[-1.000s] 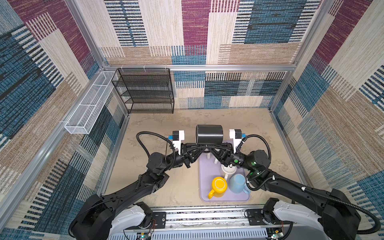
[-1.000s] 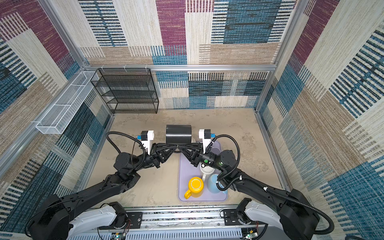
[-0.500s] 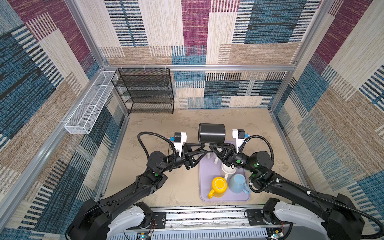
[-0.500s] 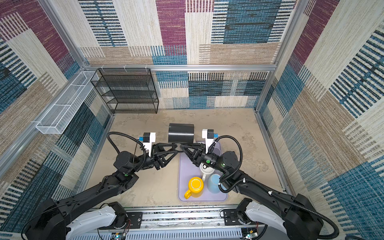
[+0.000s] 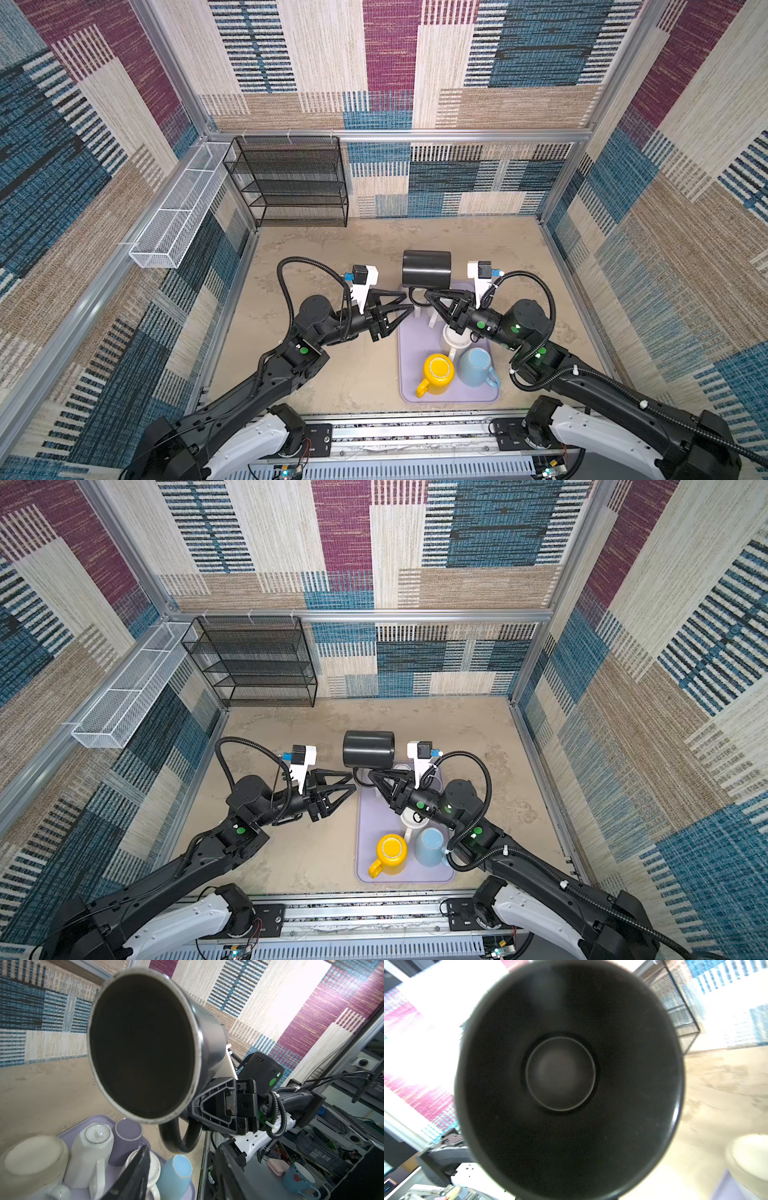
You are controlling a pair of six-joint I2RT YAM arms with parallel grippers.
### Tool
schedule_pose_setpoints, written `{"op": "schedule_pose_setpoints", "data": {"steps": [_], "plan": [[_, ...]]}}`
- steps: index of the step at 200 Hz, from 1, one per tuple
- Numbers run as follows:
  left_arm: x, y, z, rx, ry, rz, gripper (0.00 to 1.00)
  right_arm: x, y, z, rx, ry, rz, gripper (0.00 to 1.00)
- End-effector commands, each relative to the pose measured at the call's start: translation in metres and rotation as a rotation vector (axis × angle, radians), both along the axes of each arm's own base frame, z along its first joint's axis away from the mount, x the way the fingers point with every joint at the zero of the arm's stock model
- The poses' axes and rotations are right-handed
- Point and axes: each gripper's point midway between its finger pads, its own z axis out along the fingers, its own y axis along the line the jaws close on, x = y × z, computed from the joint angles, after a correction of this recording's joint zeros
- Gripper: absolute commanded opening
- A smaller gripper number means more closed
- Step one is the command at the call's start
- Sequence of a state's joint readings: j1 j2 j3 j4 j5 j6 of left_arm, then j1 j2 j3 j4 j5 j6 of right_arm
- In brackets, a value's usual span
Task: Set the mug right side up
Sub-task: 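Open the left gripper and pull the black mug away with the right gripper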
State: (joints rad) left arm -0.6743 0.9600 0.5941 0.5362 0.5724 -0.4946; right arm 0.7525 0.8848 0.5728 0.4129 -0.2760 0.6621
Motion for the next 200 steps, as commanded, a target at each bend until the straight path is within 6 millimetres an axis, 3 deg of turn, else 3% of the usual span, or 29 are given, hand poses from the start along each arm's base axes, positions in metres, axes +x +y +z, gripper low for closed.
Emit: {"op": "schedule_pose_setpoints", "data": {"steps": [1,110,200], "plan": [[0.005,0.005,-0.01,0.071,-0.017,0.05,0.52,0.011,-0.008,0.002,-0.043,-0.017,-0.085,0.0],[0.008,0.013,-0.023,0.16,0.01,0.096,0.52,0.053,-0.039,-0.022,-0.3,0.045,-0.32,0.0],[0.007,0.016,-0.027,0.187,0.007,0.109,0.52,0.108,-0.087,-0.04,-0.451,0.076,-0.449,0.0]]}}
